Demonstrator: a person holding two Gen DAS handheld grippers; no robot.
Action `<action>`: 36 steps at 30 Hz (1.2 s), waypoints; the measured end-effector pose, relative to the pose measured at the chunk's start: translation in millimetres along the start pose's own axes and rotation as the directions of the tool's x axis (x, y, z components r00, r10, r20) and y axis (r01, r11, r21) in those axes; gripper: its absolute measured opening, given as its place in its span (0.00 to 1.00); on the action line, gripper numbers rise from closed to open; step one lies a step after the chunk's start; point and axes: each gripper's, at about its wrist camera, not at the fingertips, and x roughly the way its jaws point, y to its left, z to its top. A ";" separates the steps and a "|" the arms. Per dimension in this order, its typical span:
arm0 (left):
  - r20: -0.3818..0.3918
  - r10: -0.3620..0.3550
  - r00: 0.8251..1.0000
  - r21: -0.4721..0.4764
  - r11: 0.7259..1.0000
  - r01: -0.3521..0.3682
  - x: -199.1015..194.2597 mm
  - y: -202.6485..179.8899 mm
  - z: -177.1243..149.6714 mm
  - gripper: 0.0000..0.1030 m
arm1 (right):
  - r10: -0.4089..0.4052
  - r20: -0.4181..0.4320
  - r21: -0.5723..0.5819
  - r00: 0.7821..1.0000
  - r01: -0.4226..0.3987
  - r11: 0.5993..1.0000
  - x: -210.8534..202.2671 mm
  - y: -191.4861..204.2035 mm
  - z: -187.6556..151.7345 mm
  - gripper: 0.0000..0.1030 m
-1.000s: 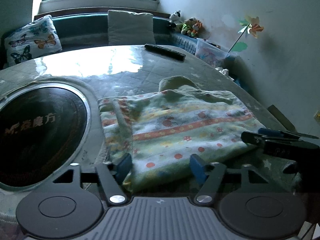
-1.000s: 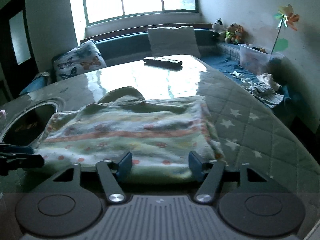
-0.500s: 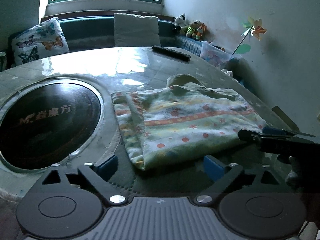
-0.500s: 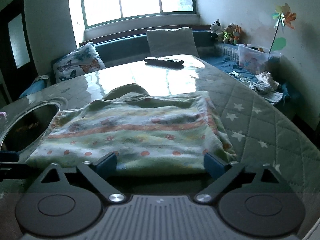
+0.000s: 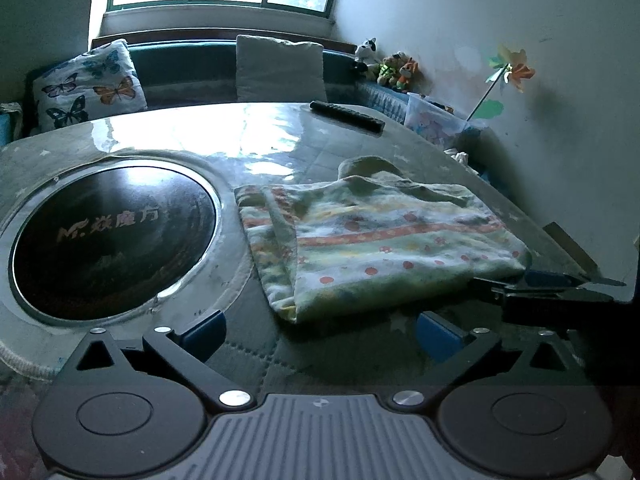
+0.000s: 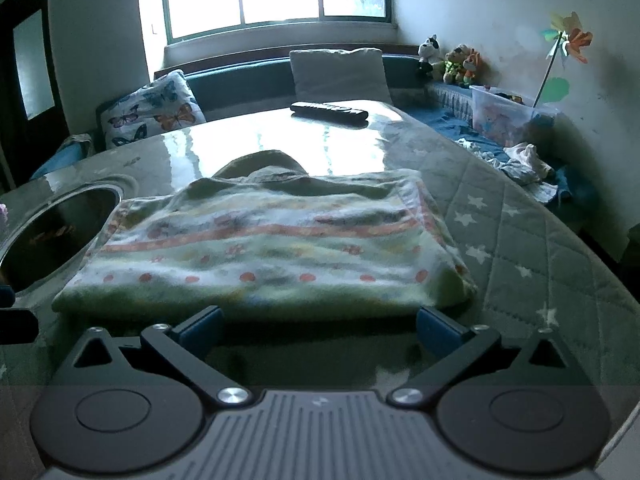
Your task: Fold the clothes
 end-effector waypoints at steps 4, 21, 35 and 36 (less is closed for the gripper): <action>-0.003 0.006 1.000 -0.002 1.000 -0.006 -1.7 -0.4 -3.5 1.00 | -0.008 -0.002 -0.001 1.000 0.008 1.000 -4.7 2.3 -5.0 1.00; -0.048 0.021 0.999 0.016 1.000 -0.020 -3.8 -8.3 -18.2 1.00 | -0.002 -0.015 -0.025 1.000 0.002 1.000 -19.7 15.0 -21.7 1.00; -0.073 0.031 0.997 0.030 0.999 -0.029 -3.5 -15.9 -24.0 1.00 | 0.000 -0.008 -0.014 1.000 0.000 1.000 -26.6 13.7 -27.2 1.00; -0.074 0.032 0.997 0.031 0.999 -0.030 -3.5 -16.4 -24.2 1.00 | 0.000 -0.007 -0.014 1.000 0.000 1.000 -26.7 13.8 -27.6 1.00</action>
